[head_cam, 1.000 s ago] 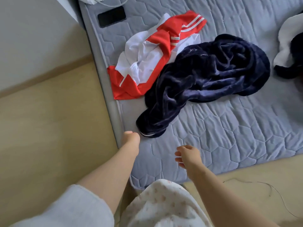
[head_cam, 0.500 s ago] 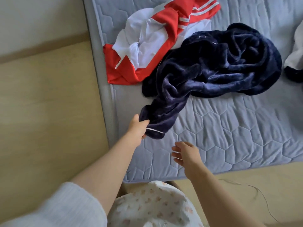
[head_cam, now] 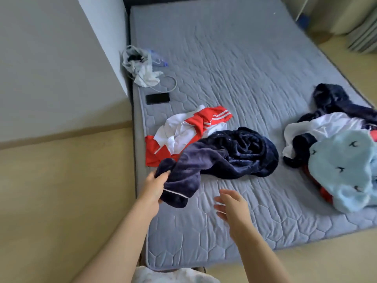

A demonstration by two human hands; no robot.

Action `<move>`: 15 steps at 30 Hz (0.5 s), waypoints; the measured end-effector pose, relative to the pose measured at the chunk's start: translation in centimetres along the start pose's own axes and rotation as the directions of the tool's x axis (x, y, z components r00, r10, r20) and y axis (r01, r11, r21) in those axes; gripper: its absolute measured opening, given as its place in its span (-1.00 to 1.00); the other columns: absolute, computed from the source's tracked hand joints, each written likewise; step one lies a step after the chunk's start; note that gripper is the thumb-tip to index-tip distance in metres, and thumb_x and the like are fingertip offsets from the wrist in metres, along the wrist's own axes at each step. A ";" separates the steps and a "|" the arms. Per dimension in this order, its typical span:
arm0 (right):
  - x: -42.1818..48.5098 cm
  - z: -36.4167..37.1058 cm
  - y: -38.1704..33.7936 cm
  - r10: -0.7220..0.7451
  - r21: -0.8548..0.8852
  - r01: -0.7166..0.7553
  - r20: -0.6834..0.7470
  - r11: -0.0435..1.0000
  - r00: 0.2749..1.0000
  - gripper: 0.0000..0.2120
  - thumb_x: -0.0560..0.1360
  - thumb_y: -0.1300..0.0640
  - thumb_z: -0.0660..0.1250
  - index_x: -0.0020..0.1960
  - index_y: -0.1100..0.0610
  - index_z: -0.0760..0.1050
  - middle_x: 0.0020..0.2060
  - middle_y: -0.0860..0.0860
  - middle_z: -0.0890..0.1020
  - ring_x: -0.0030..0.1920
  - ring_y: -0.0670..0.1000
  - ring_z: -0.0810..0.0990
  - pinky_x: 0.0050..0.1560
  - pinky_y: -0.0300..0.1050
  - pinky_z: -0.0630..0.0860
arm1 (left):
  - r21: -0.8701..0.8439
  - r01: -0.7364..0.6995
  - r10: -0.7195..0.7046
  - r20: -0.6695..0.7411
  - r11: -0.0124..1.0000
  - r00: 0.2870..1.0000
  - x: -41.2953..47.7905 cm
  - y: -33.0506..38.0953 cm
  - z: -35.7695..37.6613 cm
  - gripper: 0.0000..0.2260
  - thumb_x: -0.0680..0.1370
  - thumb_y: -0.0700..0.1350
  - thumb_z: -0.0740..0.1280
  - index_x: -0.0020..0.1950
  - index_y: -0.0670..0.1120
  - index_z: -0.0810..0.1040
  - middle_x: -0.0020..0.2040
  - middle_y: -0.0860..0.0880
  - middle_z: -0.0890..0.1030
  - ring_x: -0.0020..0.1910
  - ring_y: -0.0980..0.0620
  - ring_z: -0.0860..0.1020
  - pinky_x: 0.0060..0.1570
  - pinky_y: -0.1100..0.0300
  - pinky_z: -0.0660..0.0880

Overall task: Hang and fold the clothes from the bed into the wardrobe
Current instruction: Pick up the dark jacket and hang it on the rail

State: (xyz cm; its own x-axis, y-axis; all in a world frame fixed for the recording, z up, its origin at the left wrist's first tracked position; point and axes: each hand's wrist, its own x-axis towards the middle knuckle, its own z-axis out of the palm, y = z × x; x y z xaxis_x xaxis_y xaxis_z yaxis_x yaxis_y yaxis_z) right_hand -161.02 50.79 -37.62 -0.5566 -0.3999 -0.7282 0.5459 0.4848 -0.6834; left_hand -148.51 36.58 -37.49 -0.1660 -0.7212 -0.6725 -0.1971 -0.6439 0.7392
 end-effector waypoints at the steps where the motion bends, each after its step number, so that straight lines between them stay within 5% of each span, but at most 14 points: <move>1: -0.7 -0.2 -0.5 -0.023 0.001 0.023 -0.003 1.000 1.000 -0.83 0.55 0.30 0.15 -0.07 0.09 0.47 -0.21 0.06 0.57 -0.28 0.00 0.53 -0.27 -0.19 0.45 | -0.018 0.017 -0.016 0.033 1.000 0.999 -0.9 1.1 0.3 -0.94 0.53 -0.16 0.31 -0.01 -0.07 0.53 -0.18 -0.05 0.60 -0.14 -0.07 0.56 -0.22 0.18 0.45; 3: -1.9 -0.4 -1.4 -0.071 0.005 0.071 -0.014 0.997 0.997 -0.81 0.54 0.33 0.16 0.03 0.09 0.46 -0.21 0.05 0.58 -0.30 0.01 0.53 -0.31 -0.20 0.44 | -0.040 0.141 -0.134 0.146 0.989 0.980 -3.0 3.4 1.2 -0.92 0.51 -0.14 0.33 -0.16 -0.12 0.57 -0.33 -0.07 0.60 -0.29 -0.04 0.57 -0.35 0.24 0.45; 6: -2.9 0.2 -2.9 -0.209 0.019 0.209 0.022 0.978 0.978 -0.64 0.53 0.38 0.17 0.23 0.03 0.36 -0.12 0.05 0.58 -0.24 0.01 0.56 -0.31 -0.22 0.49 | 0.001 0.325 -0.291 0.443 0.946 0.848 -6.0 6.3 2.1 -0.78 0.45 -0.15 0.33 -0.40 -0.13 0.58 -0.49 -0.06 0.54 -0.50 0.01 0.54 -0.50 0.31 0.45; 10: -3.2 0.8 -4.5 -0.382 -0.043 0.381 -0.013 0.924 0.924 -0.63 0.54 0.35 0.19 0.30 0.11 0.41 0.25 0.17 0.47 0.23 0.21 0.48 0.28 0.16 0.40 | 0.031 0.231 -0.191 0.674 0.972 0.713 -8.4 8.5 2.4 -0.83 0.34 -0.14 0.31 -0.43 -0.15 0.60 -0.49 -0.04 0.52 -0.48 0.08 0.52 -0.40 0.33 0.46; 12: -3.5 0.6 -5.2 -0.428 -0.188 0.417 -0.019 0.889 0.903 -0.72 0.51 0.33 0.18 0.12 0.10 0.54 0.20 0.18 0.51 0.15 0.21 0.52 0.20 0.13 0.46 | 0.039 0.167 -0.147 0.691 0.985 0.707 -8.4 9.3 2.2 -0.79 0.36 -0.11 0.31 -0.42 -0.16 0.63 -0.45 -0.04 0.56 -0.45 0.07 0.56 -0.33 0.29 0.47; 15: -4.7 0.2 -7.1 -0.463 -0.119 0.457 -0.031 0.881 0.886 -0.74 0.50 0.33 0.14 -0.04 0.03 0.50 -0.11 0.05 0.63 -0.14 0.00 0.58 -0.27 -0.24 0.52 | -0.160 0.162 -0.023 0.637 0.974 0.770 -7.8 9.9 2.2 -0.74 0.51 -0.02 0.27 -0.07 -0.15 0.68 -0.13 -0.13 0.68 -0.19 -0.03 0.66 -0.12 0.13 0.52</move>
State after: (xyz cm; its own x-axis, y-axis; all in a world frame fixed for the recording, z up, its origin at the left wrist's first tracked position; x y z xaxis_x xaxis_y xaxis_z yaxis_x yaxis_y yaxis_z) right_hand -162.14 49.08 -29.39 -0.7652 -0.5547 -0.3267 0.1524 0.3371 -0.9291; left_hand -151.26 36.38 -25.05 -0.7391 -0.3778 -0.5577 -0.0645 -0.7844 0.6169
